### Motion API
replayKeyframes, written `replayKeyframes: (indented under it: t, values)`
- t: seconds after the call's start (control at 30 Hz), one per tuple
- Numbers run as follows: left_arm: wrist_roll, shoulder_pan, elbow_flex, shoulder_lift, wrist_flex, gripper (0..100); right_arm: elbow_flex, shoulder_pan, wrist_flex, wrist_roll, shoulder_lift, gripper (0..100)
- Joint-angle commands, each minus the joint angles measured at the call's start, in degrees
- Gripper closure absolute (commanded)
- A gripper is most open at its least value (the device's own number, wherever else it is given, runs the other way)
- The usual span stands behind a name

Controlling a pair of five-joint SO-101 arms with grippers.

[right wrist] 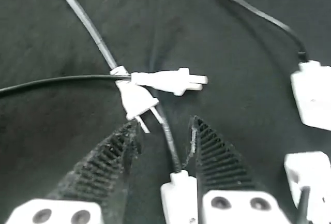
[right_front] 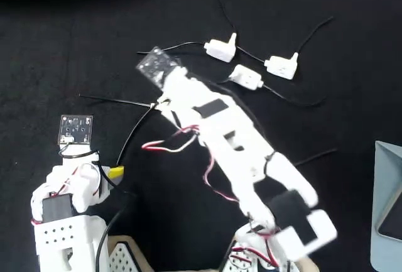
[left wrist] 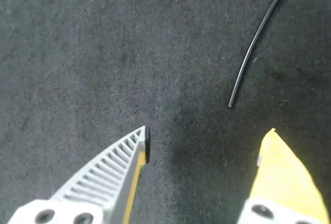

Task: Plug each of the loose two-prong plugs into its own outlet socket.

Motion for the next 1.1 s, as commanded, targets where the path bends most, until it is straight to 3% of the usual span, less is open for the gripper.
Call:
replayKeyframes:
  t: [0.0,0.13,0.47,0.77,0.97,1.07]
  values:
    - [0.4,0.1,-0.3,-0.3,-1.3,66,-9.1,-2.8,4.2,1.1,5.0,82.8]
    - [0.4,0.2,-0.3,-0.3,-1.3,66,-13.3,-5.1,5.6,1.1,10.4,76.3]
    - [0.4,0.2,-0.2,-0.3,-1.3,66,-25.3,-4.6,6.2,1.1,26.5,82.8]
    - [0.4,0.3,-0.2,-0.3,-1.3,66,-35.2,-2.4,18.5,0.6,34.8,83.1]
    - [0.4,0.2,-0.2,-0.3,-1.3,66,-36.3,-2.8,21.3,1.0,35.6,98.8]
    - [0.4,0.1,-0.2,-0.3,-1.3,66,-36.1,-2.8,22.7,1.0,35.6,97.8]
